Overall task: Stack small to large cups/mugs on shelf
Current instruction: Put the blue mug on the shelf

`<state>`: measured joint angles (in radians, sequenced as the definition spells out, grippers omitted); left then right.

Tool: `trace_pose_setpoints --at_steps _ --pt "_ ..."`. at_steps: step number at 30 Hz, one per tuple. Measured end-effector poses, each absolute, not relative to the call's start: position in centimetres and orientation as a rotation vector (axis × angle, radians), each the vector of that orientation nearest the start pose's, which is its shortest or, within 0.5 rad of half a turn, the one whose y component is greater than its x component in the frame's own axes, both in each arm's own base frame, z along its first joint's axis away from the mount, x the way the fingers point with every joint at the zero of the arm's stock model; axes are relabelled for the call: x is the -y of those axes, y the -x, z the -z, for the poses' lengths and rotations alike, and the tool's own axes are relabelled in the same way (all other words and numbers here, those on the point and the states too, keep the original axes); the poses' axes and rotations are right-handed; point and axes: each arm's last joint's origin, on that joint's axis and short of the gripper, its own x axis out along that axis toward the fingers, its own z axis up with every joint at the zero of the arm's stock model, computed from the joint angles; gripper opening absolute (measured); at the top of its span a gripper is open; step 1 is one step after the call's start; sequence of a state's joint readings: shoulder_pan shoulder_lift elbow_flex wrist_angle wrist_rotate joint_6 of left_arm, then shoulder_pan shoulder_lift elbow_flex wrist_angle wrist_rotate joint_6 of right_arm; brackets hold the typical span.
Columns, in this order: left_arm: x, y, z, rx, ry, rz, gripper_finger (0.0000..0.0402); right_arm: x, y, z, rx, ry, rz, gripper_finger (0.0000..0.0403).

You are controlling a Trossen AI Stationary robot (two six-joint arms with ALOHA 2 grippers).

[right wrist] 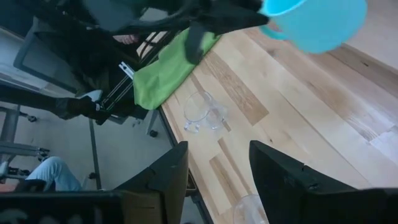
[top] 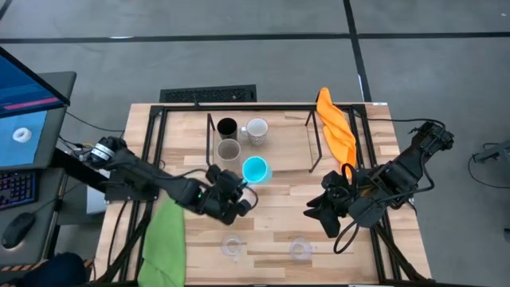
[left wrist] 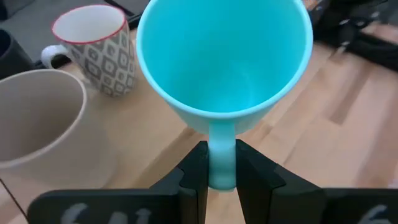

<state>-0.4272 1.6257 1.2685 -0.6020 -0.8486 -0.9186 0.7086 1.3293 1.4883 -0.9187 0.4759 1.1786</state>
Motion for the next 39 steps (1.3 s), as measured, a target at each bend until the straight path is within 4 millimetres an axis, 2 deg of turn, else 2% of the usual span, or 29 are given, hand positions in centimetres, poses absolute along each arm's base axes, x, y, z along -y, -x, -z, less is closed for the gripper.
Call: trace_pose_setpoints --at_steps 4,9,19,32,39 --pt "10.2 -32.4 -25.7 -0.604 0.243 -0.659 0.0051 -15.7 -20.4 -39.4 -0.657 -0.709 0.169 0.0191" --pt "8.7 -33.5 -24.8 -0.622 0.193 -0.694 0.0051 -15.7 -20.4 -39.3 -0.656 -0.710 0.169 0.0191" --pt "6.1 -35.6 -22.3 -0.674 0.215 -0.753 0.0051 -15.9 -20.4 -39.4 -0.649 -0.717 0.159 0.0191" --pt "3.7 -35.8 -21.1 -0.785 0.223 -0.781 0.0051 -15.9 -20.5 -39.5 -0.642 -0.717 0.150 0.0191" --pt "3.5 -35.8 -21.1 -0.801 0.243 -0.758 0.0051 -16.0 -20.5 -39.5 -0.639 -0.720 0.149 0.0191"
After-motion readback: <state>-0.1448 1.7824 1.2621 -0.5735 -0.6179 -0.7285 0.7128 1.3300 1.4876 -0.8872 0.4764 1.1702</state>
